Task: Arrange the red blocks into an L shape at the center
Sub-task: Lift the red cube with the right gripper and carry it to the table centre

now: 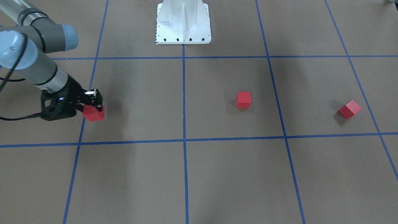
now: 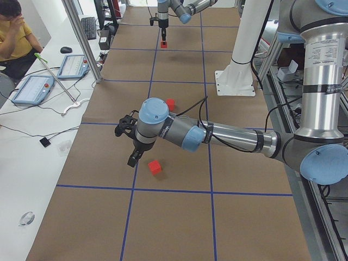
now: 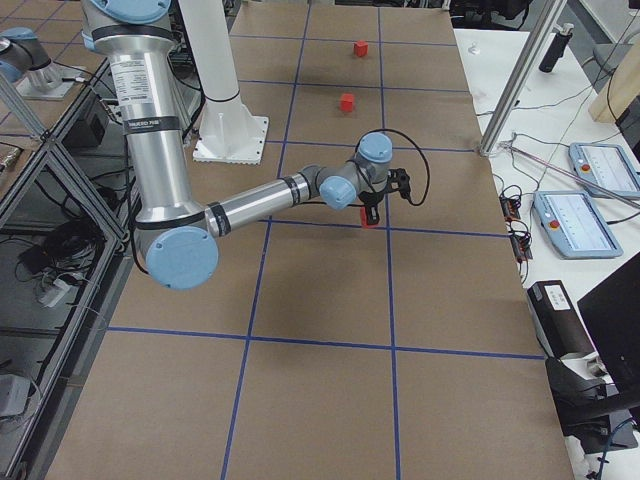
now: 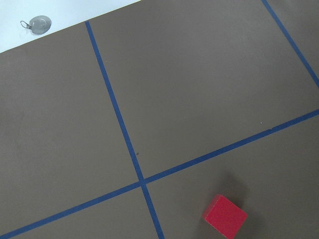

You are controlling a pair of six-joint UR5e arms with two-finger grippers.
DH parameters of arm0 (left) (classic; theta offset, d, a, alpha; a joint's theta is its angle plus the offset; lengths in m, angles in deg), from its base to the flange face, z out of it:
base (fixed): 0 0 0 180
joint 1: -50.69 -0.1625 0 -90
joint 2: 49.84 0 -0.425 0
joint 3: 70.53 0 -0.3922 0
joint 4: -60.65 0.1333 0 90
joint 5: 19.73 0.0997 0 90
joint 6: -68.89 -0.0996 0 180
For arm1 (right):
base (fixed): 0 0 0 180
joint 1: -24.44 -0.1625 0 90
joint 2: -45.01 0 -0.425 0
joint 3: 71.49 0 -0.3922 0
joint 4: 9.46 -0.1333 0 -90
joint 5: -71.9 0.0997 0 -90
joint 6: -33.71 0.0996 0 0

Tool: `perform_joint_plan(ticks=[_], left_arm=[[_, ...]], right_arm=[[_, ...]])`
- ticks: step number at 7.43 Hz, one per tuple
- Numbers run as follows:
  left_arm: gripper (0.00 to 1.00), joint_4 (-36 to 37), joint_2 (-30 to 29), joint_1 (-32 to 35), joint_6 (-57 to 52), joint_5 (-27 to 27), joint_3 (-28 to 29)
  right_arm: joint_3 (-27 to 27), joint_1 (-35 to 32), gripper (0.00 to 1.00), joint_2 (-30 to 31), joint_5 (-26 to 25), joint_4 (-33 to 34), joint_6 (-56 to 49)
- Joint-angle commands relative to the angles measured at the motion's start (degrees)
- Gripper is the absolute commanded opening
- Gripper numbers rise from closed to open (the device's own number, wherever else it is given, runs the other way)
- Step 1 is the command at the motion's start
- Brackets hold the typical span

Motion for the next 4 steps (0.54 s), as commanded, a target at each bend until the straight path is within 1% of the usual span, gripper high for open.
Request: perform_joint_plan(ticks=[1,2,3,4], left_arm=[[1.0,0.09,0.0,0.0,0.02,0.0,0.05],[1.0,0.17,0.0,0.0,0.02,0.0,0.14],[1.0,0.17,0.0,0.0,0.02,0.0,0.14],[1.0,0.17,0.0,0.0,0.02,0.0,0.14]], right_arm=[[0.72,10.29,0.1,-11.93,-7.95,9.16,11.43],[0.98,14.25,0.14,-14.23,-10.42,9.61,15.4],[2.12,17.34,0.15,-16.69,-12.79,11.01,16.83],[5.52,19.55,0.23,-20.11,-13.6,12.33,16.93]])
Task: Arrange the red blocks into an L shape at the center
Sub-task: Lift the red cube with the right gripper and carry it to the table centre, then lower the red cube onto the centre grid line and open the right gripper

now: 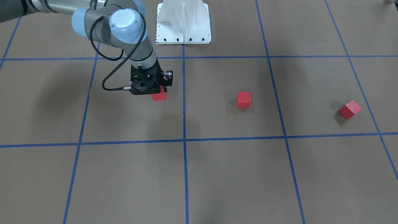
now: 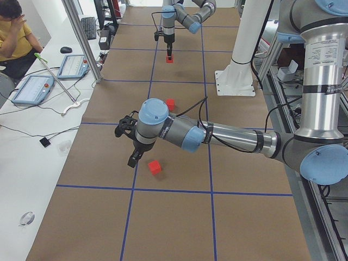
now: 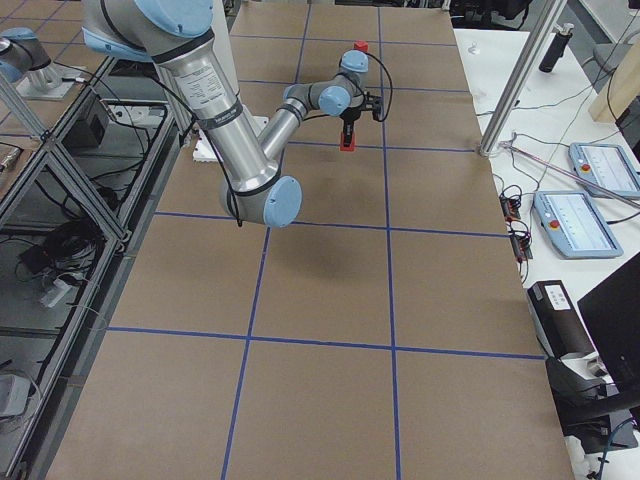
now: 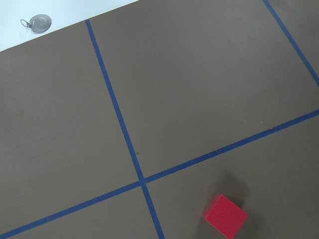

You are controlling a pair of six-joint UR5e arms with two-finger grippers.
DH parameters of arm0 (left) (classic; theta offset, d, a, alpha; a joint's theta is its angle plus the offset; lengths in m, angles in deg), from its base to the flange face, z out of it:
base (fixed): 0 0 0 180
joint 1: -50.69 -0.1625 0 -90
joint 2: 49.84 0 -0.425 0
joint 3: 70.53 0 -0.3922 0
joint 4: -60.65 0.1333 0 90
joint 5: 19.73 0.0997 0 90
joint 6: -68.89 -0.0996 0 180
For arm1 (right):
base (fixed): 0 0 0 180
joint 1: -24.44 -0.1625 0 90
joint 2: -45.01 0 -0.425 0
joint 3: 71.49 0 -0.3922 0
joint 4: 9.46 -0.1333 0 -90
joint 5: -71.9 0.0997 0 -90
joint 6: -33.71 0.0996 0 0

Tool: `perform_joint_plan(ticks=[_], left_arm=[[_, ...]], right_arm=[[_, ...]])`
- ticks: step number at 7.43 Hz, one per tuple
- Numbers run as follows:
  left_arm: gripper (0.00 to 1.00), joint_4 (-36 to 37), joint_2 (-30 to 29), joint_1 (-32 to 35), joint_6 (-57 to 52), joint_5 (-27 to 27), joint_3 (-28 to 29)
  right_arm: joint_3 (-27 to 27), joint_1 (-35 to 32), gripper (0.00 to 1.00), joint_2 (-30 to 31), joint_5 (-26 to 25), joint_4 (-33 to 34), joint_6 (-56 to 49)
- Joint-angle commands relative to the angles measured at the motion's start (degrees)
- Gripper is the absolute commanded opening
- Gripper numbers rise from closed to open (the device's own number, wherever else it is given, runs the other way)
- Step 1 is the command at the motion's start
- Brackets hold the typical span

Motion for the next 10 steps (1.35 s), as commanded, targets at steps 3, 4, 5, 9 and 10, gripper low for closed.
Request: perform_joint_plan(ticks=[3,4,5,9,10], left_arm=[[1.0,-0.07,0.18,0.0,0.0,0.0,0.45],[1.0,-0.16,0.26,0.0,-0.17,0.0,0.46],[1.0,-0.16,0.35,0.0,-0.17,0.0,0.54],[1.0,-0.16,0.44,0.0,-0.26,-0.09,0.46],[1.0,-0.16,0.35,0.0,-0.18,-0.09,0.46]], right_arm=[[9.52,7.45,0.35,-7.73,-4.76,1.63,2.43],[10.13,7.54,0.42,-7.9,-4.76,1.55,2.6],[10.57,7.71,0.48,-8.08,-4.76,1.54,2.61],[11.54,7.72,0.59,-8.34,-4.85,1.28,3.4],[12.32,7.72,0.62,-8.34,-4.94,1.02,3.31]])
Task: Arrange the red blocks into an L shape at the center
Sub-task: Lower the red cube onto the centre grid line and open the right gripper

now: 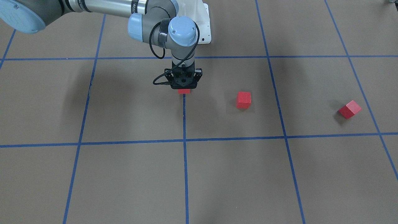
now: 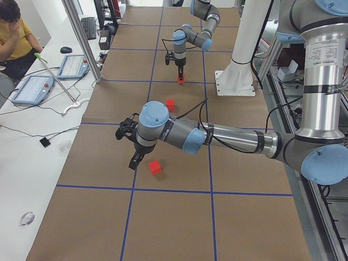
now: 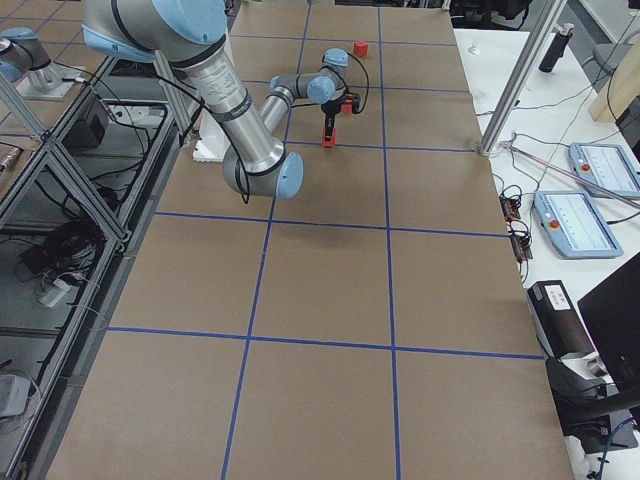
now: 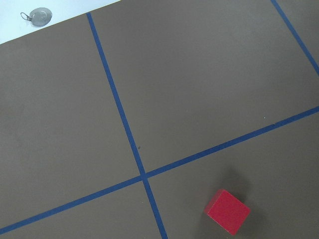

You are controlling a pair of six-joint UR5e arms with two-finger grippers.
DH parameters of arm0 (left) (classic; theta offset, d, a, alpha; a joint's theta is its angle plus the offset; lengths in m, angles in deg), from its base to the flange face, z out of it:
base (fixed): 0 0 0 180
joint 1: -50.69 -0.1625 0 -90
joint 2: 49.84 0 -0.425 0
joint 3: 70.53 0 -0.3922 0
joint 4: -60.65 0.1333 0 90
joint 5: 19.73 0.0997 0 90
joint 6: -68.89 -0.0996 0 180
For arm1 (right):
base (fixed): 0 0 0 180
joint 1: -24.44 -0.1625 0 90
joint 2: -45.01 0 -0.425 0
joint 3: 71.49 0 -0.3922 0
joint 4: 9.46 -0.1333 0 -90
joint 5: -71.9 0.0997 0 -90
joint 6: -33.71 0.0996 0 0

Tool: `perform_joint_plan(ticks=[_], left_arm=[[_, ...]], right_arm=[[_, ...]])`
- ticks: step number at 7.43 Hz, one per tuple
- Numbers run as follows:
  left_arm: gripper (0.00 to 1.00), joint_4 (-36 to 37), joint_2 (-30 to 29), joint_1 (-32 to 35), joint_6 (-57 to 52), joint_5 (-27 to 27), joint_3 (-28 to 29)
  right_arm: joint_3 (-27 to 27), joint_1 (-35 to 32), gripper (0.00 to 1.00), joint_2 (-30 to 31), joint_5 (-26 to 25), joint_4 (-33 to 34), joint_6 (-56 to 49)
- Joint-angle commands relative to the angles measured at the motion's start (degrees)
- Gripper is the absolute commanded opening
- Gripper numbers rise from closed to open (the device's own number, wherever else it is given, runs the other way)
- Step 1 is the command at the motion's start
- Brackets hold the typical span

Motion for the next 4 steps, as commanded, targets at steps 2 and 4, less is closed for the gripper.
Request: perform_joint_plan(ticks=[2,4], left_arm=[[1.0,0.0,-0.07,0.0,0.07,0.0,0.0],[1.0,0.0,-0.07,0.0,0.07,0.0,0.0]], right_arm=[[2.43,0.0,0.74,-0.01,-0.34,-3.57,1.32],[2.35,0.0,0.99,-0.54,-0.34,-3.49,1.42]])
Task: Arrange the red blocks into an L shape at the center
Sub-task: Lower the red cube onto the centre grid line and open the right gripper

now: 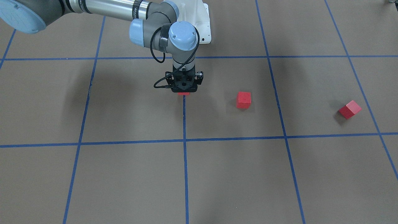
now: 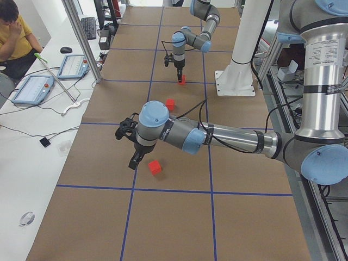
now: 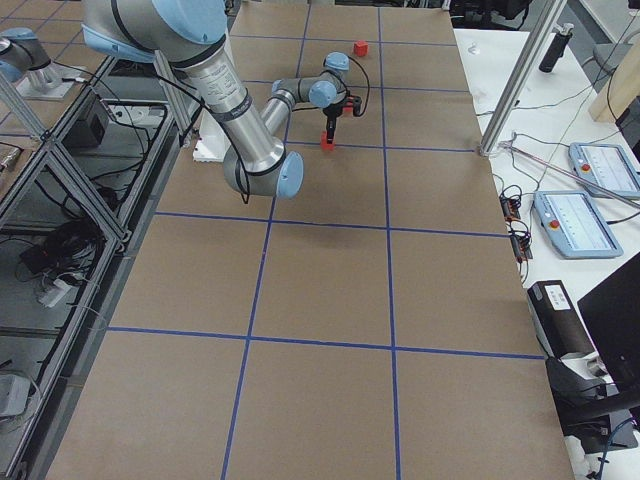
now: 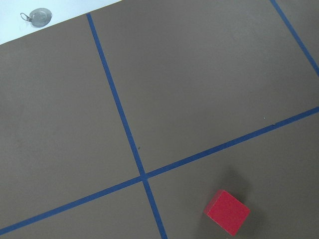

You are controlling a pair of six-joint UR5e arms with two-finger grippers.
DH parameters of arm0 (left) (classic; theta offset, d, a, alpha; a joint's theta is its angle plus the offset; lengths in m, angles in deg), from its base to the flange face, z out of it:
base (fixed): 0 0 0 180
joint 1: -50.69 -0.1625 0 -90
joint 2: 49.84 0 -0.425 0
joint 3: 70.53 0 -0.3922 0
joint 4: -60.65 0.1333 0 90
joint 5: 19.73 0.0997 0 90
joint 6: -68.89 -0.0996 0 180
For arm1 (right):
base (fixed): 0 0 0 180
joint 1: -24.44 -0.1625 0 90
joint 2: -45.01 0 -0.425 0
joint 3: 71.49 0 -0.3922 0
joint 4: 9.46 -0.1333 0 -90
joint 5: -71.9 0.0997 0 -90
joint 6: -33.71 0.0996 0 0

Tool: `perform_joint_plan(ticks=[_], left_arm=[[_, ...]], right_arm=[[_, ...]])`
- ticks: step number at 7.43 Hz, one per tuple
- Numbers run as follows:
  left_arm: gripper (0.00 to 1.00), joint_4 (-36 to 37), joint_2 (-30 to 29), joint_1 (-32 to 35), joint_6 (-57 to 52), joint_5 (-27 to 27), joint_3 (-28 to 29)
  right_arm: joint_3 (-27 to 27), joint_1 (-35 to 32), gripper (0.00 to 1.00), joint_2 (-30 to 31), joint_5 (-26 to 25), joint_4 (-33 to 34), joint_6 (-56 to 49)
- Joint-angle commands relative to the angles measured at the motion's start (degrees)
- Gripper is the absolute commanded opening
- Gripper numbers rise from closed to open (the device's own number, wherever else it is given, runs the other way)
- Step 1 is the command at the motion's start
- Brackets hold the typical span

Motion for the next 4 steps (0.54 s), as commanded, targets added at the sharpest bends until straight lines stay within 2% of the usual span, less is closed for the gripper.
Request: perform_joint_plan(ticks=[1,3,4], left_arm=[[1.0,0.0,0.0,0.0,0.01,0.0,0.0],[1.0,0.0,0.0,0.0,0.01,0.0,-0.09],[1.0,-0.96,0.0,0.0,-0.6,0.09,-0.26]], right_arm=[[-0.52,-0.09,0.99,-0.13,-0.01,-0.08,0.14],[-4.63,-2.53,0.99,1.09,0.25,1.66,-0.3],[-8.66,-5.59,0.99,1.71,0.77,5.68,-1.08]])
